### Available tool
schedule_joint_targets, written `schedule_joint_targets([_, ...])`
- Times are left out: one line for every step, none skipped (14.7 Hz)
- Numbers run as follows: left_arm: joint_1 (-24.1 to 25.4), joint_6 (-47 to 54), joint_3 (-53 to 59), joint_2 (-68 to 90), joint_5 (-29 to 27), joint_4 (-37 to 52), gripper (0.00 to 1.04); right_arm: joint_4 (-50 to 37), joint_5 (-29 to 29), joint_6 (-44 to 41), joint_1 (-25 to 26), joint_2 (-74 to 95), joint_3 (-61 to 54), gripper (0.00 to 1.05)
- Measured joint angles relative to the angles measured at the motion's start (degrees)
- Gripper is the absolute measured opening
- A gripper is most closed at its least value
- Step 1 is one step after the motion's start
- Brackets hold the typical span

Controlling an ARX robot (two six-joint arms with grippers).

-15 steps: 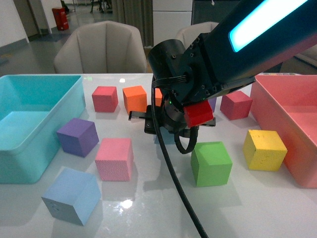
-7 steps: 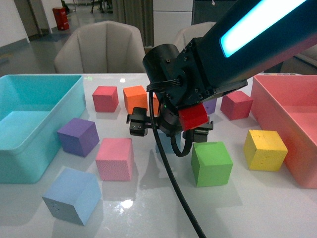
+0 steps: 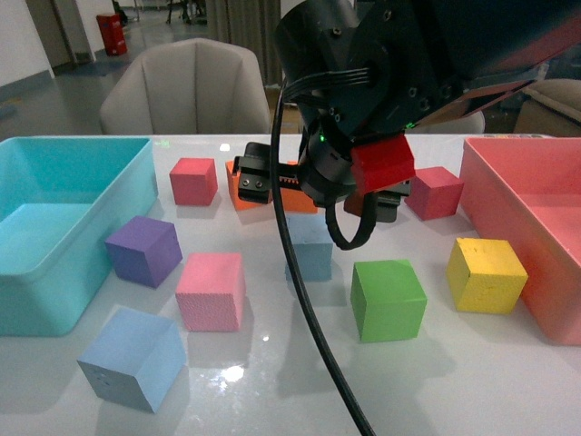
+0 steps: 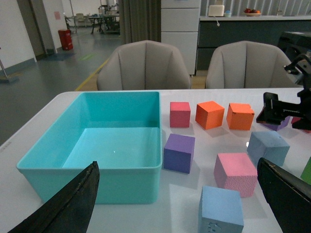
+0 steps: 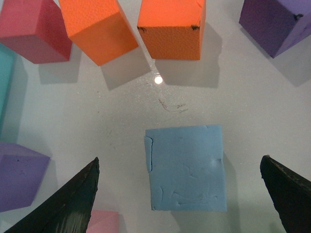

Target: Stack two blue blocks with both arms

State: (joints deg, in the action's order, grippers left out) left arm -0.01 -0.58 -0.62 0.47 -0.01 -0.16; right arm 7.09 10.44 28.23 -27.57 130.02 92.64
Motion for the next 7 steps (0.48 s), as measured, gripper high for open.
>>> schedule_joint_targets([0.00, 0.00, 0.00, 0.00, 0.00, -0.02, 0.98, -2.54, -0.24, 0.00, 0.26, -2.40, -3.23, 0.98])
schedule_joint_targets([0.00, 0.00, 0.00, 0.00, 0.00, 0.00, 0.98, -5.01, -1.03, 0.26, 0.63, -5.14, -6.88, 0.98])
schedule_joint_targets([0.00, 0.00, 0.00, 0.00, 0.00, 0.00, 0.98, -9.40, -1.81, 0.44, 1.09, -9.40, -12.26, 0.98])
schedule_joint_targets([0.00, 0.00, 0.00, 0.00, 0.00, -0.02, 0.98, -14.32, -2.80, 0.48, 1.31, -14.82, -18.14, 0.98])
schedule_joint_targets([0.00, 0.00, 0.00, 0.00, 0.00, 0.00, 0.98, -18.56, -2.23, 0.37, 1.31, -20.92, -24.52, 0.98])
schedule_joint_targets([0.00, 0.00, 0.00, 0.00, 0.00, -0.02, 0.98, -22.45, -2.05, 0.15, 1.20, -28.33, -32.06, 0.98])
schedule_joint_targets([0.00, 0.00, 0.00, 0.00, 0.00, -0.02, 0.98, -25.44, -1.95, -0.20, 1.25, -34.99, -38.97, 0.98])
